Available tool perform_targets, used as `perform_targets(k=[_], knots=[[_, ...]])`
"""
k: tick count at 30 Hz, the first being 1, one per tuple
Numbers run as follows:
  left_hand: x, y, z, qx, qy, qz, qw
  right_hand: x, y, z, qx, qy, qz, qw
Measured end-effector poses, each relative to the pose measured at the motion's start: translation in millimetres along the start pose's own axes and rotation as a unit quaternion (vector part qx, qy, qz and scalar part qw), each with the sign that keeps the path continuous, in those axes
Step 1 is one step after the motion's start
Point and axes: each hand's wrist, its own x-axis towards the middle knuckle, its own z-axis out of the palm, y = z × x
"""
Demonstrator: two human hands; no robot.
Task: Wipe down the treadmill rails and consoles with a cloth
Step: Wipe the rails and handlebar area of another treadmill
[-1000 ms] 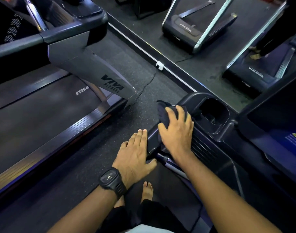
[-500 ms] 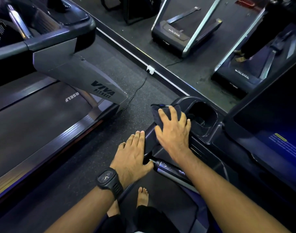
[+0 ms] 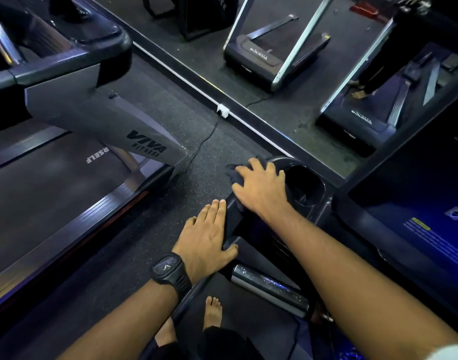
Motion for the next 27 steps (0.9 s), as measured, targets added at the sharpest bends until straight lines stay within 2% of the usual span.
perform_targets(k=[2,3,5,7,8,10,12,13,16,18,21,24,27], knots=[[2,2,0,-0.004,-0.003,0.000,1.000,9,-3,-5,0.005,-0.014,0.060,0.998],[2,2,0,-0.005,-0.005,-0.001,1.000,7,-6,-3,0.001,-0.003,0.056,0.998],[4,1,1,-0.006,-0.007,-0.002,1.000,-5,-8,4,-0.016,0.026,-0.014,0.999],[7,-1,2,-0.008,-0.008,0.000,1.000,-2,-5,5,-0.006,0.019,-0.067,0.998],[9,-2,1,-0.009,-0.009,0.003,1.000,9,-2,1,0.002,0.003,-0.061,0.998],[14,-1,0,-0.012,-0.012,0.006,1.000,27,3,-8,0.014,-0.040,0.007,0.999],[18,0,-2,-0.013,-0.013,0.007,1.000,29,2,-9,0.014,-0.041,0.064,0.997],[20,1,-1,-0.011,-0.013,0.008,1.000,24,0,-7,0.002,-0.034,0.055,0.998],[25,1,0,-0.004,-0.012,0.006,1.000,11,-8,-3,-0.018,-0.035,-0.057,0.998],[27,1,0,-0.005,-0.013,0.005,1.000,26,-7,-10,-0.023,-0.068,-0.078,0.994],[27,1,0,-0.012,-0.013,0.007,1.000,51,-2,-17,-0.049,-0.130,-0.006,0.990],[26,1,0,-0.013,-0.009,0.005,1.000,45,4,-13,-0.015,-0.076,0.074,0.994],[27,2,1,-0.008,-0.012,0.004,1.000,24,1,-2,-0.024,-0.024,-0.006,0.999]])
